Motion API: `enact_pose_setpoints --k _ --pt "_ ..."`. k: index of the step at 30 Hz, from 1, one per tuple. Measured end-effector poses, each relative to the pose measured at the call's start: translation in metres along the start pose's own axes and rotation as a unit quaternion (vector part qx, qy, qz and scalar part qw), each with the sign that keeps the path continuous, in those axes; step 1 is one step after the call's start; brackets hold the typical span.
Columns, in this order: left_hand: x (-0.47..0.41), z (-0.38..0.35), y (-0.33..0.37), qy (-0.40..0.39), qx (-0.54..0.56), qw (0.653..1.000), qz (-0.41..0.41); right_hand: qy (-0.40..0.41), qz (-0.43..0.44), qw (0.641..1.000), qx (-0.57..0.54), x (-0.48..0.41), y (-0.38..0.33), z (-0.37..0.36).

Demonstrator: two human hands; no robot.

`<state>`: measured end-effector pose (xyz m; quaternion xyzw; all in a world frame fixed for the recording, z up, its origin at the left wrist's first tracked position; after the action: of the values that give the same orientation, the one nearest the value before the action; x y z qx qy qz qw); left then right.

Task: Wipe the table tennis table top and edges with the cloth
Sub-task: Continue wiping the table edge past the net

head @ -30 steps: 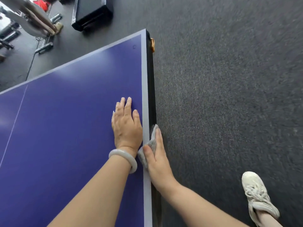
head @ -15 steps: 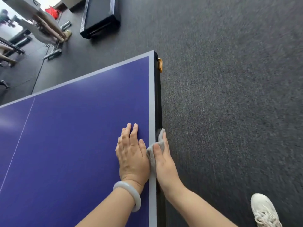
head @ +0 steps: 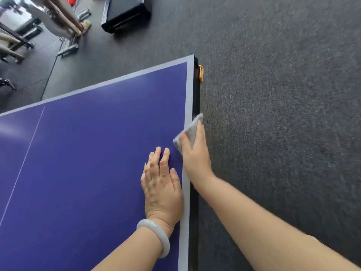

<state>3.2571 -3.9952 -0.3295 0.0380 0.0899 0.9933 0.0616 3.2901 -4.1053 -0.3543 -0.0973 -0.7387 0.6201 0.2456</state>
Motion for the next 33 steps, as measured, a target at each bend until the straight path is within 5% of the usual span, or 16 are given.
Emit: enact_pose_setpoints --k 14,17,24,33 --pt "0.002 0.001 -0.001 0.0 -0.003 1.0 0.002 0.054 0.038 0.998 0.024 -0.179 -0.067 0.015" --pt "0.002 0.0 -0.001 -0.003 -0.001 1.0 0.003 -0.019 0.046 0.995 0.09 -0.174 -0.057 0.011" --pt "0.002 0.0 0.001 -0.004 -0.008 1.0 0.011 -0.02 0.059 0.998 0.03 -0.081 -0.016 0.009" --pt "0.001 0.0 -0.001 0.001 -0.005 1.0 -0.002 0.013 0.017 0.992 0.124 -0.186 -0.054 0.003"
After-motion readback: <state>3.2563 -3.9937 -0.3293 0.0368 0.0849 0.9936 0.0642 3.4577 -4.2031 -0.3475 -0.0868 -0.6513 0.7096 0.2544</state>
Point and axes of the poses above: each hand's wrist, its own x-axis away from the middle knuckle, its own z-axis out of the back of the hand, y = z × x, the point moved 1 cm from there along -x, towards the middle knuckle, and after that the axes turned 5 degrees about z, right-handed, at the moved point
